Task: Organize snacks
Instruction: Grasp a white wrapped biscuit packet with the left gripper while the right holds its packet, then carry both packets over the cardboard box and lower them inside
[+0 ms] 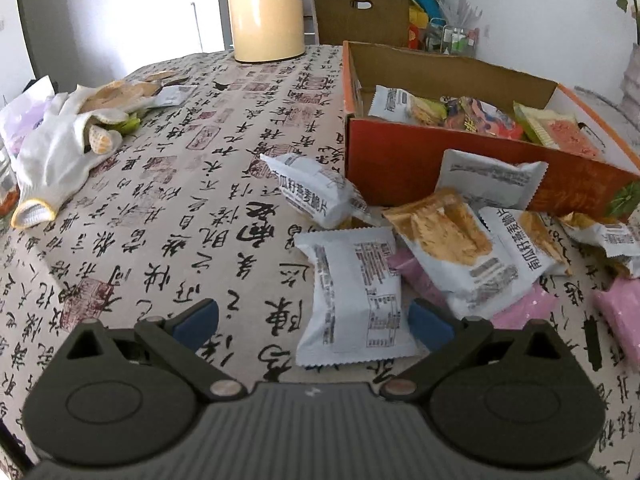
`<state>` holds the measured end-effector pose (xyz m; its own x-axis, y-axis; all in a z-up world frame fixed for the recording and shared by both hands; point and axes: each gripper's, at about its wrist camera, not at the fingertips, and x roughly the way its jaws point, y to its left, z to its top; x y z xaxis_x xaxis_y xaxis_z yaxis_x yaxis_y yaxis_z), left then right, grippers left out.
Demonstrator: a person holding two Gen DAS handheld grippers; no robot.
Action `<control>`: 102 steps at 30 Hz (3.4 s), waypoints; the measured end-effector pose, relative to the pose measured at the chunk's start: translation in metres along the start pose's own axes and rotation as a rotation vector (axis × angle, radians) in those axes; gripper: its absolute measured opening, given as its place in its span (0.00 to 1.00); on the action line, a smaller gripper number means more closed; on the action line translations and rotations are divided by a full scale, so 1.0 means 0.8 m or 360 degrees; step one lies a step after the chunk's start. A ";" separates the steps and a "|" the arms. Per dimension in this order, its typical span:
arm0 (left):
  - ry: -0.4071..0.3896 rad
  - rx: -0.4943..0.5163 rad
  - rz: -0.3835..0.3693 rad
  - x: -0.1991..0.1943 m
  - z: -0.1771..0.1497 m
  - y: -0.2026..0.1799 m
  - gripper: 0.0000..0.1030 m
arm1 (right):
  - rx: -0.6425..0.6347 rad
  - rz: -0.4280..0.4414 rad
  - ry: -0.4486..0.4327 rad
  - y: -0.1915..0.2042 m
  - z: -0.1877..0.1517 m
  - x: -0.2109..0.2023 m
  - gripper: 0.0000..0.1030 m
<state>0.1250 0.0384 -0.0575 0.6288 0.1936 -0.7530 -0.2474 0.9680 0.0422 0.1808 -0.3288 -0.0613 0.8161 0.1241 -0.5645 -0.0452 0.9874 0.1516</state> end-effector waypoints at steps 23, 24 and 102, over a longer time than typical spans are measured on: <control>-0.0100 0.0011 -0.0129 -0.006 -0.003 -0.004 0.42 | 0.0005 0.0039 -0.0001 0.001 -0.003 0.005 0.43; -0.0102 0.0009 -0.0134 -0.007 -0.003 -0.003 0.42 | 0.0006 0.0039 -0.0002 0.001 -0.003 0.005 0.43; -0.0502 0.0090 -0.0261 0.012 0.154 -0.086 0.40 | -0.0220 0.0347 -0.0183 0.153 0.133 0.120 0.43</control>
<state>0.2390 -0.0068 0.0128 0.8554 0.0659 -0.5137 -0.0886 0.9959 -0.0197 0.3146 -0.2068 -0.0105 0.8382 0.3308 -0.4335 -0.2985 0.9436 0.1430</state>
